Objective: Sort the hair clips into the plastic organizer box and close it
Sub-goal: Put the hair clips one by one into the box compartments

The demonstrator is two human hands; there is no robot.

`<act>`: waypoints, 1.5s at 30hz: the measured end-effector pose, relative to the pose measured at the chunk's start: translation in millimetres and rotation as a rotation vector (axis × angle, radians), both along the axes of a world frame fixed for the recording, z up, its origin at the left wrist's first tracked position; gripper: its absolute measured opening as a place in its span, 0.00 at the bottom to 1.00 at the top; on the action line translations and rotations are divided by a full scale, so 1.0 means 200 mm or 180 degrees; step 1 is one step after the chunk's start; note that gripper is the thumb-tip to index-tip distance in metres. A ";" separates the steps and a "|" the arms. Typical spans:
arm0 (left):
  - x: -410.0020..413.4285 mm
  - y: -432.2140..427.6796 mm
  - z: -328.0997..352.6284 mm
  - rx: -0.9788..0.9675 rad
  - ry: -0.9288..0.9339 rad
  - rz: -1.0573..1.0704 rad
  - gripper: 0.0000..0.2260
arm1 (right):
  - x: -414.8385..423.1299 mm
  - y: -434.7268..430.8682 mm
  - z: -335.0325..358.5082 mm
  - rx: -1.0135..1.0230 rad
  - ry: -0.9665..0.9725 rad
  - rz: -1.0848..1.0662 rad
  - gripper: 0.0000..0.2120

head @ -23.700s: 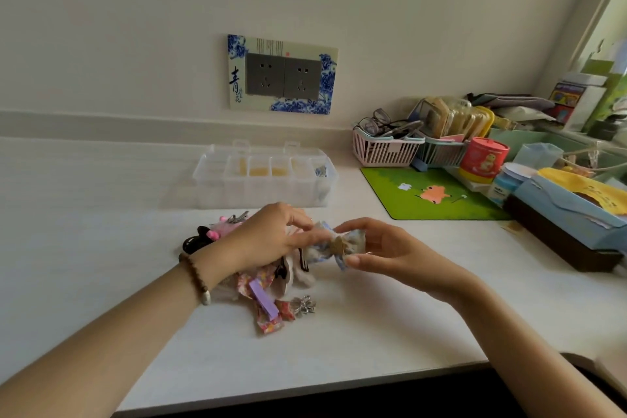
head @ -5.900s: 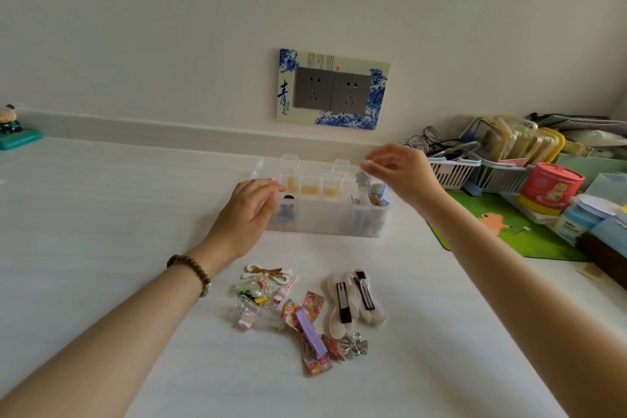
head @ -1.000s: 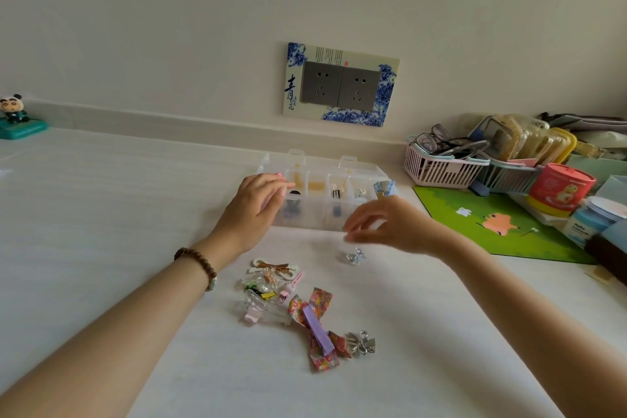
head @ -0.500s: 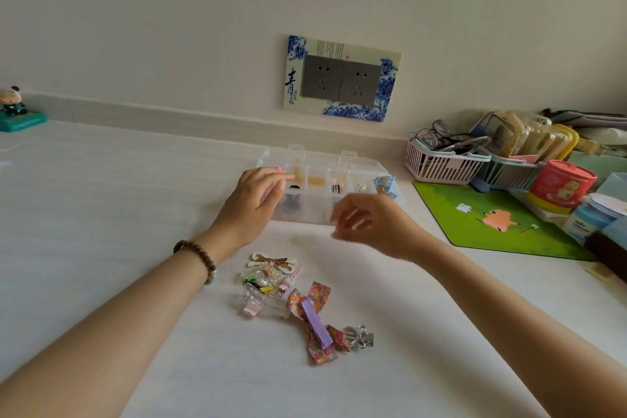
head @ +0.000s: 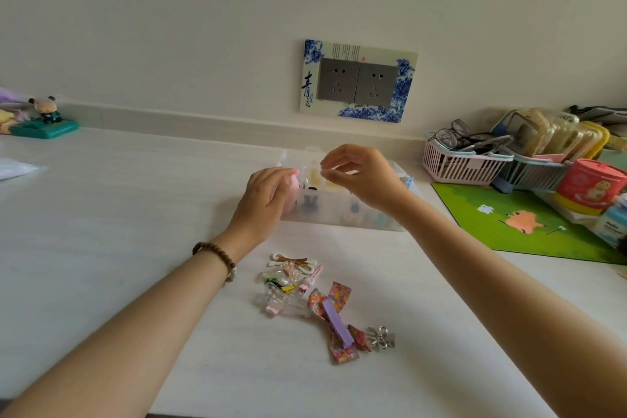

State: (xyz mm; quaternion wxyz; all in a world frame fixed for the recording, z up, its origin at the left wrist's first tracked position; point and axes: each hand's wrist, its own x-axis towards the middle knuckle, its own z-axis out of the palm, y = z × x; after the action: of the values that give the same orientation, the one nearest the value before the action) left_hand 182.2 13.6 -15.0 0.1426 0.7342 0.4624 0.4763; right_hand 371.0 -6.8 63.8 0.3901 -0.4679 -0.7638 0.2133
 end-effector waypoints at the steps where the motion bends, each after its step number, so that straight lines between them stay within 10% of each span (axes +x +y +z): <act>1: 0.00 0.00 0.00 0.0013 0.0033 0.0011 0.17 | 0.02 -0.06 0.00 -0.0144 -0.0134 0.0169 0.06; 8: 0.01 0.02 -0.02 0.0068 0.0013 0.0045 0.20 | 0.12 -0.38 -0.13 -0.1251 -0.1543 0.0785 0.12; 16: 0.02 0.02 -0.02 0.0087 -0.0011 0.0038 0.20 | 0.13 -0.40 -0.16 -0.1611 -0.0467 0.1077 0.05; 22: 0.02 0.01 -0.01 0.0015 -0.0025 0.0020 0.21 | 0.21 -0.14 0.07 -0.0986 0.0868 -0.0226 0.07; 38: 0.02 0.01 -0.01 0.0065 0.0004 0.0003 0.22 | 0.24 0.14 0.01 0.0279 -0.1155 -0.0899 0.11; 45: 0.02 0.01 -0.01 0.0092 0.0060 0.0027 0.21 | 0.25 0.09 -0.06 0.0453 -0.2123 -0.0607 0.32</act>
State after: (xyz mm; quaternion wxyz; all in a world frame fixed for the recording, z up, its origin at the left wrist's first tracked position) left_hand 186.4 15.8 -17.5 0.1257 0.7386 0.4599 0.4766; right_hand 421.6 11.2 52.8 0.1690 -0.5527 -0.8149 -0.0423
